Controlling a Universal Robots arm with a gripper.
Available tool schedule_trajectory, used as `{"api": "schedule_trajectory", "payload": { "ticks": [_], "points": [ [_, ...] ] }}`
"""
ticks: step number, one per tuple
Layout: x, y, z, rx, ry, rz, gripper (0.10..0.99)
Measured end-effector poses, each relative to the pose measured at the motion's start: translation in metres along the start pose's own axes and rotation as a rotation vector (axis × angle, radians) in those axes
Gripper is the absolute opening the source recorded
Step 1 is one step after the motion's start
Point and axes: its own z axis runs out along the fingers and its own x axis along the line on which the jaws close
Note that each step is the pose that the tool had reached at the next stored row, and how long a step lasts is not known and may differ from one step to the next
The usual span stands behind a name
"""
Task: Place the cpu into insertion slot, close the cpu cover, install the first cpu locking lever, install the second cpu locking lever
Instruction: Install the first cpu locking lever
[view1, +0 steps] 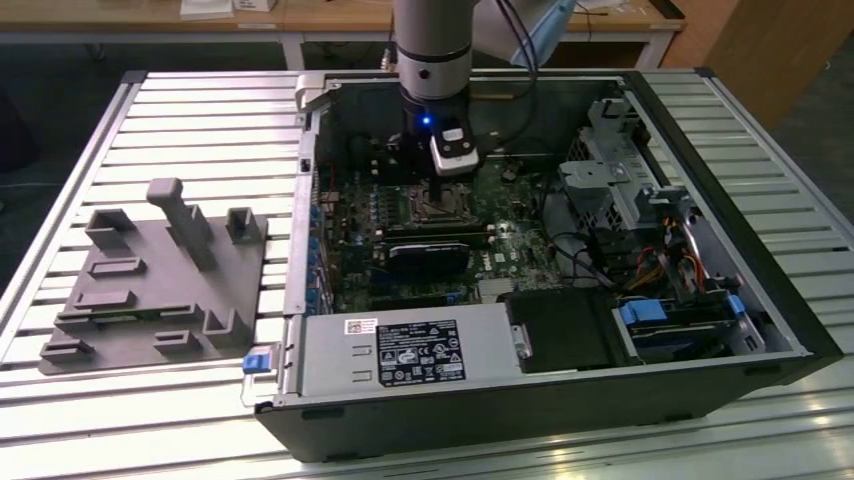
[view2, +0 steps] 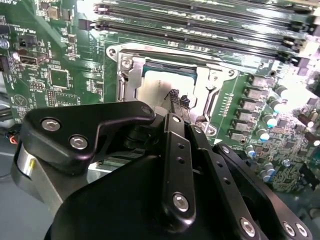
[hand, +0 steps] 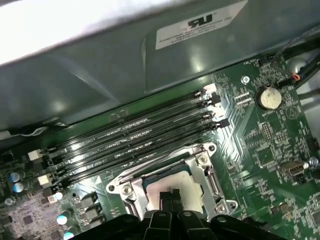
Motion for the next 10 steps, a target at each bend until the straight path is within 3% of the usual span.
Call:
{"api": "schedule_trajectory", "payload": {
  "ticks": [5,10],
  "points": [
    [-0.0016,0.0006,0.0011,0.000,0.0001,-0.043,0.106],
    [-0.0019,0.0006,-0.0016,0.008,-0.0030,-0.067,0.106]
  ]
}}
